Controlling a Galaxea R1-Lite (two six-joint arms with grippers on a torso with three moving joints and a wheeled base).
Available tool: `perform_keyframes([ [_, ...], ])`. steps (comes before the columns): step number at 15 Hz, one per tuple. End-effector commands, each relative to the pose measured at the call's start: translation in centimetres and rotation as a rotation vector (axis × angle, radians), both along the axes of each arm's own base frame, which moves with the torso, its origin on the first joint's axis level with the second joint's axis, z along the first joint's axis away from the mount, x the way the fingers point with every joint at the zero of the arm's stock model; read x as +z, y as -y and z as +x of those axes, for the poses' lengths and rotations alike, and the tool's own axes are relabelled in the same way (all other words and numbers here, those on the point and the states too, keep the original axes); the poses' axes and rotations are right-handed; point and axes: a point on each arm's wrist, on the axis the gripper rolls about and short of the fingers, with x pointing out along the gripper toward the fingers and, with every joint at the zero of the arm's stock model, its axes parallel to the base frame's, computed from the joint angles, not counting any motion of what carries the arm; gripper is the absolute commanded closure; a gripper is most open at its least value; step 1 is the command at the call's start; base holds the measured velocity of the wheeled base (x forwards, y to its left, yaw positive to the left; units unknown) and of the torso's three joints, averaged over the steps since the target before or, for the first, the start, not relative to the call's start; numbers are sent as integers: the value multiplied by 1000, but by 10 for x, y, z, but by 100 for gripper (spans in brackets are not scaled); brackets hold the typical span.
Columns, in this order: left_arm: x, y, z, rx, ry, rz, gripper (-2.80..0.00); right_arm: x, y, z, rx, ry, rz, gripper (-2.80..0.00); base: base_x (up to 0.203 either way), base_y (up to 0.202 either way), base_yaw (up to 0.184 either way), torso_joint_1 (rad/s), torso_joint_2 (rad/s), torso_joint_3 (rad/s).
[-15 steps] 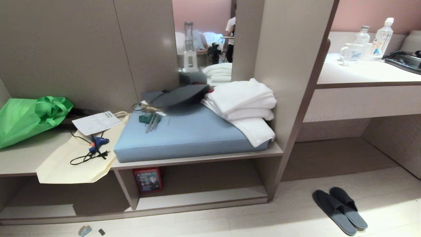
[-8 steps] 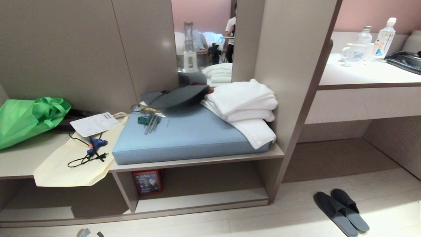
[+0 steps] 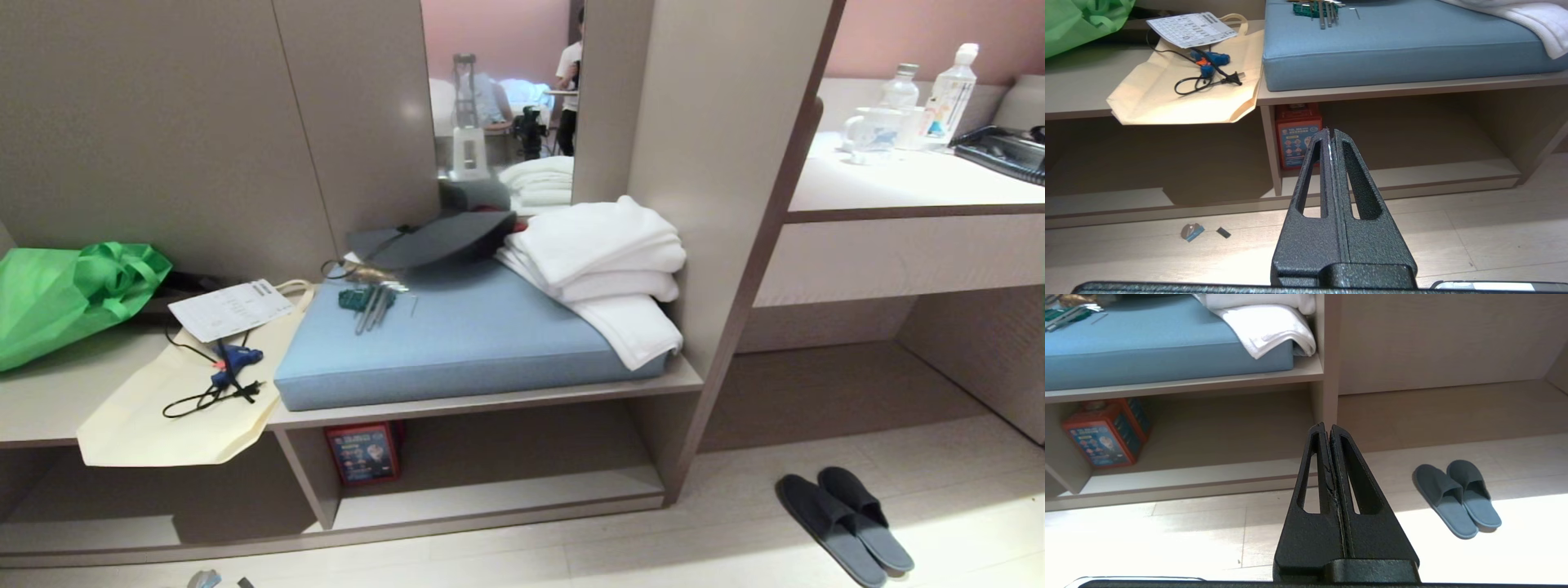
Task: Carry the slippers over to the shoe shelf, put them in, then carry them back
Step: Pick up the slippers on the floor
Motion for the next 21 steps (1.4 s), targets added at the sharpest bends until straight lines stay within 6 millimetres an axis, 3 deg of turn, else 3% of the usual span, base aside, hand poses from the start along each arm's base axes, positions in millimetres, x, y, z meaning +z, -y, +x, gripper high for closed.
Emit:
perform_keyframes([
  [1,0,0,0,0,-1,-1,0,0,0,0,0,-1,0,0,0,0,0,0,0,0],
  [21,0,0,0,0,-1,-1,0,0,0,0,0,-1,0,0,0,-189,3,2,3,3],
])
